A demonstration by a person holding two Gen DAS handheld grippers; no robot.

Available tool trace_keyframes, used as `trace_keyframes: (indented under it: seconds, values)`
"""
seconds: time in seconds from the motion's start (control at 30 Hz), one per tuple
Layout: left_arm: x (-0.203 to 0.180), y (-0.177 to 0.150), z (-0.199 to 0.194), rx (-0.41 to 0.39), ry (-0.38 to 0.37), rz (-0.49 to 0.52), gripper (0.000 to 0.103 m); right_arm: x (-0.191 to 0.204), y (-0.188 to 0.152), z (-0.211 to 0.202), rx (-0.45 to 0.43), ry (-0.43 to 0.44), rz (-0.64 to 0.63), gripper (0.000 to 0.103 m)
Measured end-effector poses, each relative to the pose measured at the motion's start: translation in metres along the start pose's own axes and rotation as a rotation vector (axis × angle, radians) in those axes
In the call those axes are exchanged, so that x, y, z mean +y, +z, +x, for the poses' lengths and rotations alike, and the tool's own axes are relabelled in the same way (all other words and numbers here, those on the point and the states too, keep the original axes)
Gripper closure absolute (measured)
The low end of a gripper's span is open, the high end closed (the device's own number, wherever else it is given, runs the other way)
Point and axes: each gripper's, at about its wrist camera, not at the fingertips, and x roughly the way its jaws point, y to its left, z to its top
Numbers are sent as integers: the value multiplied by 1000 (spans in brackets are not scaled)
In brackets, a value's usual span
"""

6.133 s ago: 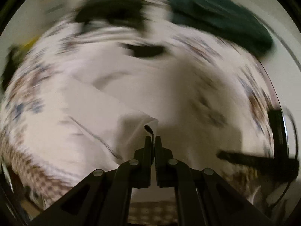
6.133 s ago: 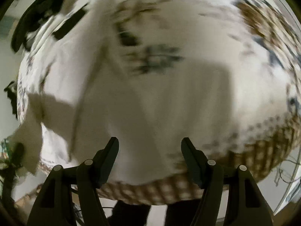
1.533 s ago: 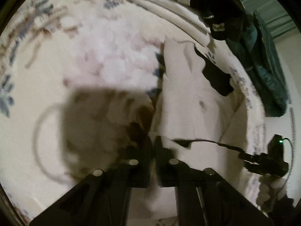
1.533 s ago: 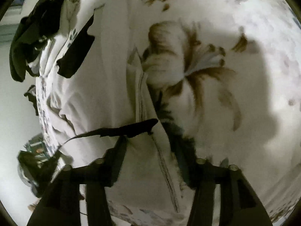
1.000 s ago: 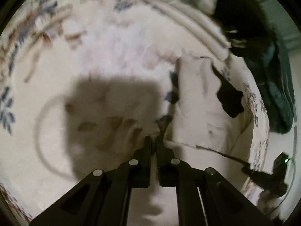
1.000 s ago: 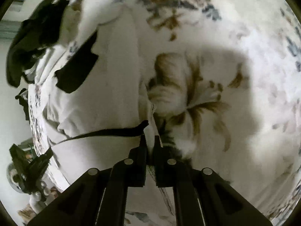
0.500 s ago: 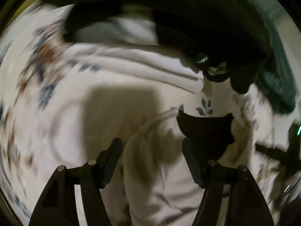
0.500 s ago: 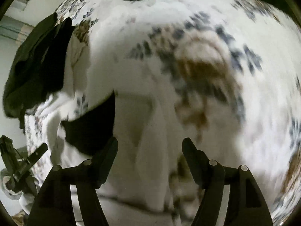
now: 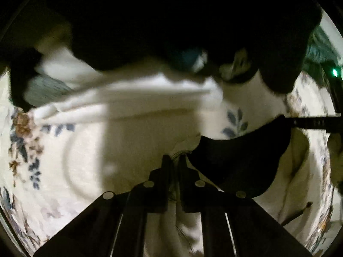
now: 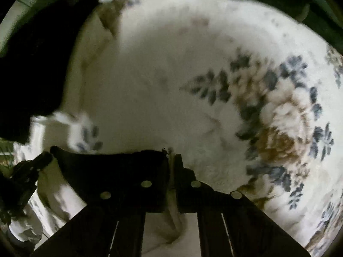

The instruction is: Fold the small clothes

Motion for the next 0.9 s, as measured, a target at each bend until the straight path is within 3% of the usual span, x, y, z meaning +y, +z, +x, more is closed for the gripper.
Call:
trace_keyframes:
  seconds: [0.13, 0.3, 0.5, 0.73, 0.8, 0.9]
  values:
    - [4, -10, -36, -64, -26, -40, 98, 1, -20, -41, -80, 43, -1, 98]
    - [-2, -51, -91, -133, -37, -59, 98, 8, -65, -93, -157, 69, -27, 98]
    - [-11, -114, -144, -166, -45, -134, 97, 21, -172, -135, -171, 73, -61, 98]
    - [-17, -215, -125, -32, -69, -277, 97, -1, -296, -104, -23, 90, -11, 98]
    - [-16, -239, -117, 11, -58, -307, 95, -10, -318, -88, 31, 102, 6, 98]
    - [-6, -270, -106, 91, -117, -408, 94, -19, -340, -67, 114, 103, 8, 96]
